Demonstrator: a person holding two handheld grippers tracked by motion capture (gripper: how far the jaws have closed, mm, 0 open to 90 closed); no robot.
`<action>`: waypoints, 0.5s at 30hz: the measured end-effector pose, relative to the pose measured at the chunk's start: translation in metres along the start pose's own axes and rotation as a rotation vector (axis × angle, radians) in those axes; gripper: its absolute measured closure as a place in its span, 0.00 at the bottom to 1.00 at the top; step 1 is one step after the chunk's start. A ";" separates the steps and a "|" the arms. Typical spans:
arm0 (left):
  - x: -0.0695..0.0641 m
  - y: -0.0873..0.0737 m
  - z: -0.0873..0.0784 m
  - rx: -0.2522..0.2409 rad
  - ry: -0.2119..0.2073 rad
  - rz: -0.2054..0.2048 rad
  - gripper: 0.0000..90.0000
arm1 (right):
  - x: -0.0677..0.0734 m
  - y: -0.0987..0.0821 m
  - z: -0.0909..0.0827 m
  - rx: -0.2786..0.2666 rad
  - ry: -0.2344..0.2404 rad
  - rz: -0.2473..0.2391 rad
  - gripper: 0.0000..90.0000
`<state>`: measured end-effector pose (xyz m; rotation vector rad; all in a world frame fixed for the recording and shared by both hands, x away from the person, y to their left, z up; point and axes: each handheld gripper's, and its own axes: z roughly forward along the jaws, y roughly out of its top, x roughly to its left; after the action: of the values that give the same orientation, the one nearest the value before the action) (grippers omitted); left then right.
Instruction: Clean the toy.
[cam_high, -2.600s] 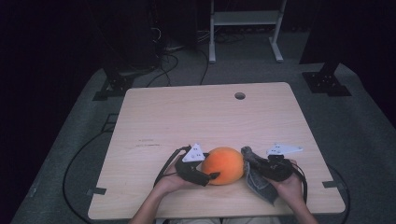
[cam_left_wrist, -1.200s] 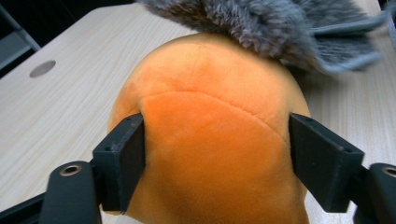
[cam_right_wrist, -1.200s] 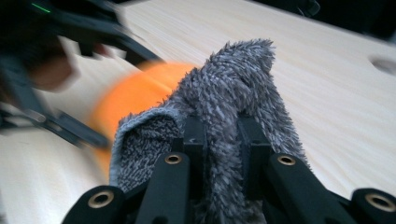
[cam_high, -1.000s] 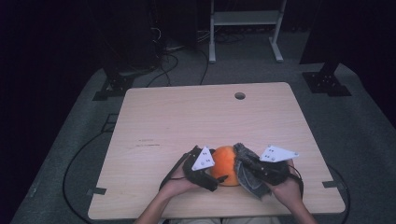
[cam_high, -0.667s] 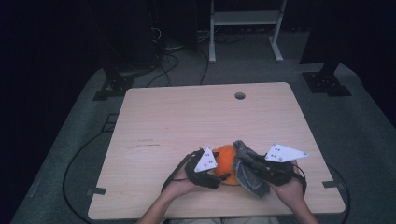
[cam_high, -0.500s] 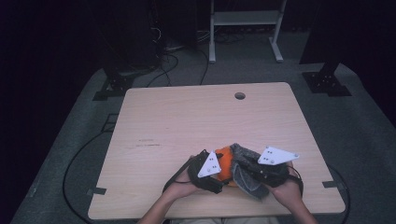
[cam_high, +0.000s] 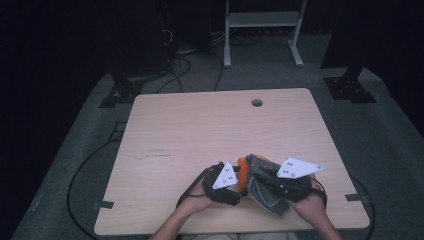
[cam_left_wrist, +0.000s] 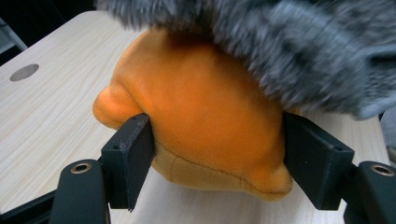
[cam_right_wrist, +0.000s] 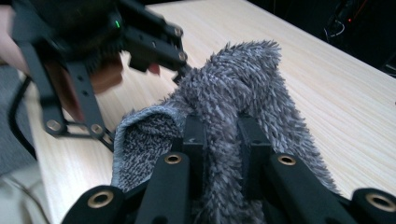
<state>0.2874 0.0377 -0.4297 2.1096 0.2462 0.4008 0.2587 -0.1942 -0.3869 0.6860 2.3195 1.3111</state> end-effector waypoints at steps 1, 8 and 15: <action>0.001 -0.002 0.000 -0.006 -0.002 -0.009 0.31 | -0.001 -0.002 0.002 0.005 0.000 -0.004 0.84; 0.011 -0.006 0.006 -0.002 0.008 -0.170 0.14 | -0.027 -0.017 -0.006 0.039 -0.064 0.078 0.84; 0.002 -0.002 0.003 -0.046 0.019 -0.051 0.36 | -0.007 0.002 -0.011 0.004 0.009 -0.029 0.84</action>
<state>0.2906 0.0369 -0.4328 2.0506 0.2980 0.3931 0.2585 -0.2050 -0.3793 0.6462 2.3315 1.2991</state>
